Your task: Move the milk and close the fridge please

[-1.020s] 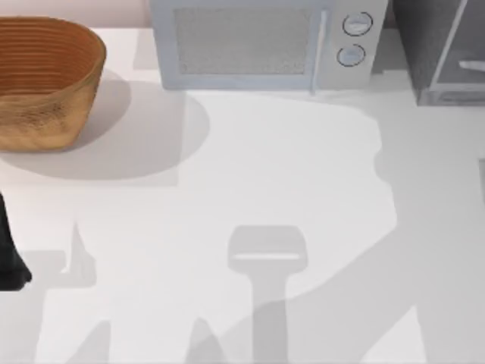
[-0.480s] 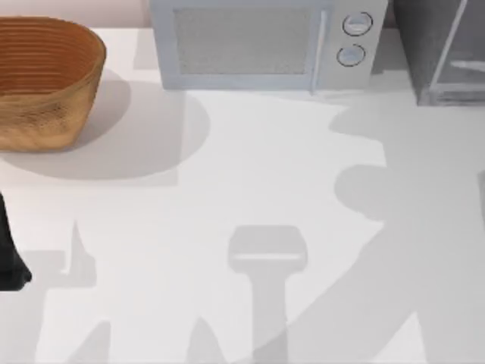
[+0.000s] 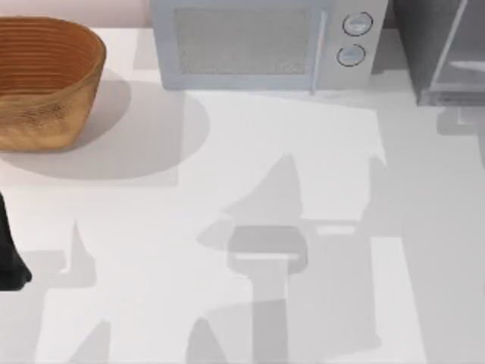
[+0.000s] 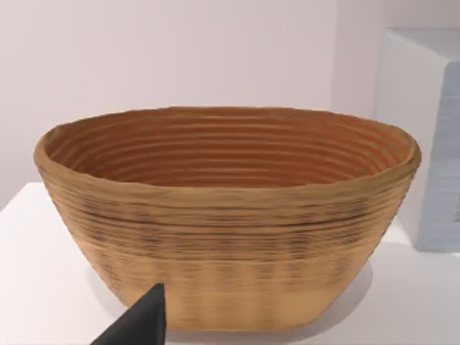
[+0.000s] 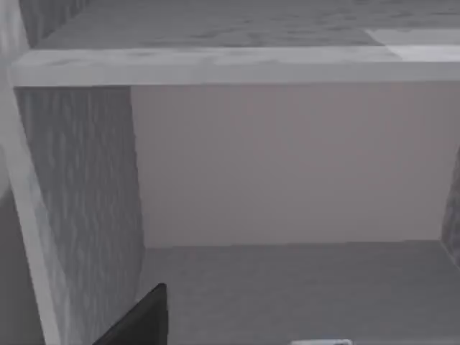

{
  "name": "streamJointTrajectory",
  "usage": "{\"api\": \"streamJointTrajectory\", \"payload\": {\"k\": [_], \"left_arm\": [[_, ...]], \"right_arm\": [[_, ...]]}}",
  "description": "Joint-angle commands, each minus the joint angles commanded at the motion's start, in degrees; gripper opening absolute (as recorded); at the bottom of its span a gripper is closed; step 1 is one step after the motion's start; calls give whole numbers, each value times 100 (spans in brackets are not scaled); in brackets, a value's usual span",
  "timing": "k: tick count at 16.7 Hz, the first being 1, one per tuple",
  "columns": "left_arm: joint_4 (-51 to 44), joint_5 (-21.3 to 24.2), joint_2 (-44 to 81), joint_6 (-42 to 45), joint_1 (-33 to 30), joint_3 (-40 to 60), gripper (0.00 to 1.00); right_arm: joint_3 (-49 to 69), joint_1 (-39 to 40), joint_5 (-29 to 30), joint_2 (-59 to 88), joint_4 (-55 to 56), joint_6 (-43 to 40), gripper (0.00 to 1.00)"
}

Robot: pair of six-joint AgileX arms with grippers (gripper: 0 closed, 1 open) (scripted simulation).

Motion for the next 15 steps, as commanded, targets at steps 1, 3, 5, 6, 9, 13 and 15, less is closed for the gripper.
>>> {"api": "streamJointTrajectory", "payload": {"k": [1,3,5,6,9,13,15], "left_arm": [[0,0,0,0,0,0,100],[0,0,0,0,0,0,100],[0,0,0,0,0,0,100],[0,0,0,0,0,0,100],[0,0,0,0,0,0,100],[0,0,0,0,0,0,100],[0,0,0,0,0,0,100]], "right_arm": [[-330,57,41,-583,-229,-1,100],[-1002,176,122,-1771,-693,-7,100],[-1670,298,201,-2952,-1148,-17,100],[-1996,359,238,-3529,-1367,-23,100],[-2908,537,337,-5158,-1972,-35,100],[-3875,734,439,-6847,-2599,-46,100],[-4203,800,475,-7386,-2807,-54,100]]}}
